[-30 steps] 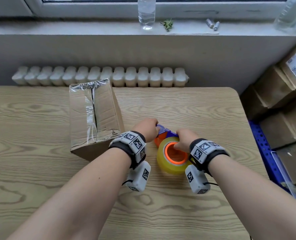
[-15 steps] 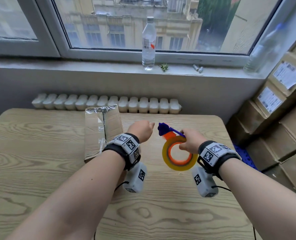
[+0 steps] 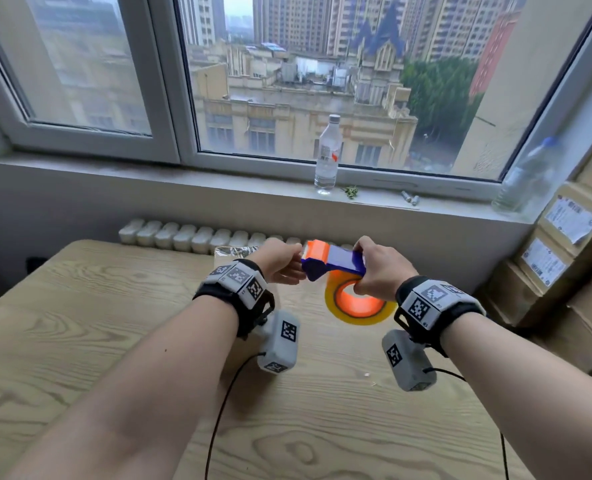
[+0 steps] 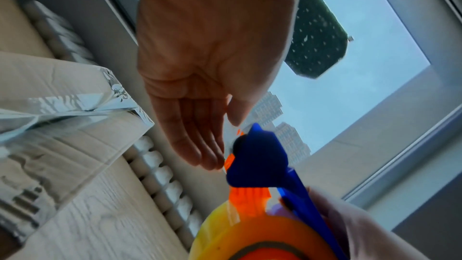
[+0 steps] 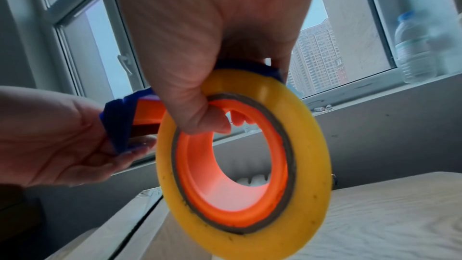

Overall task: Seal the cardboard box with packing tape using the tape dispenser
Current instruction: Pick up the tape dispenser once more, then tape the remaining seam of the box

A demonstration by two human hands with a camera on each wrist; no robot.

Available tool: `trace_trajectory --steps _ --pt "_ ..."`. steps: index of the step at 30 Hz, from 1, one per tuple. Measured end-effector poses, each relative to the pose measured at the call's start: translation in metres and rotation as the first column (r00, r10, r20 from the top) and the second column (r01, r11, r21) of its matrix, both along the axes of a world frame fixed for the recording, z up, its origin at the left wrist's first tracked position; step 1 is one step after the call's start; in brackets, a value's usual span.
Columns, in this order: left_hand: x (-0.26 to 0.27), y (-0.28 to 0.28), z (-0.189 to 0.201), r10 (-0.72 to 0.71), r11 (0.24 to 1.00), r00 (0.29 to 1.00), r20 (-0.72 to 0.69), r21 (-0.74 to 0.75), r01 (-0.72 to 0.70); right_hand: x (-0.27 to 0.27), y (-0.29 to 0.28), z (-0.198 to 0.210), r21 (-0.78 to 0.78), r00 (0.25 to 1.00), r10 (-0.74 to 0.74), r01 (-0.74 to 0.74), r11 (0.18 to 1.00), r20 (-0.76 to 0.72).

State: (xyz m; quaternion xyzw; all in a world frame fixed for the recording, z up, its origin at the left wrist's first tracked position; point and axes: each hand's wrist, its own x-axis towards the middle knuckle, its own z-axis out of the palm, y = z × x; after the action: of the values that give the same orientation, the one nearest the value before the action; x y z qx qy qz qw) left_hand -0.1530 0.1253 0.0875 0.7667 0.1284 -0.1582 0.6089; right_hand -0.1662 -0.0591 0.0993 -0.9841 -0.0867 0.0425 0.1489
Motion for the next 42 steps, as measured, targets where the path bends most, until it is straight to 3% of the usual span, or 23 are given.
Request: trace_trajectory --steps 8,23,32,35,42 --pt "-0.02 0.038 0.008 0.024 0.996 1.0 -0.007 -0.086 -0.024 -0.006 0.025 0.008 -0.013 0.998 0.05 -0.049 0.999 0.037" --pt "-0.04 0.085 -0.006 0.173 0.981 0.985 0.026 0.09 -0.174 -0.004 0.07 0.019 0.017 0.956 0.292 -0.292 0.956 -0.005" --pt "-0.071 0.156 -0.041 0.339 0.918 0.936 -0.089 0.25 -0.308 0.007 0.063 0.014 -0.171 0.928 0.358 -0.37 0.913 -0.099" --pt "-0.078 0.158 -0.058 0.369 0.915 0.916 -0.156 0.231 -0.329 0.008 0.066 0.01 -0.211 0.908 0.399 -0.417 0.884 -0.126" --pt "-0.086 0.158 -0.087 0.443 0.878 0.886 -0.137 0.265 -0.399 0.015 0.079 0.003 -0.235 0.877 0.468 -0.48 0.845 -0.111"
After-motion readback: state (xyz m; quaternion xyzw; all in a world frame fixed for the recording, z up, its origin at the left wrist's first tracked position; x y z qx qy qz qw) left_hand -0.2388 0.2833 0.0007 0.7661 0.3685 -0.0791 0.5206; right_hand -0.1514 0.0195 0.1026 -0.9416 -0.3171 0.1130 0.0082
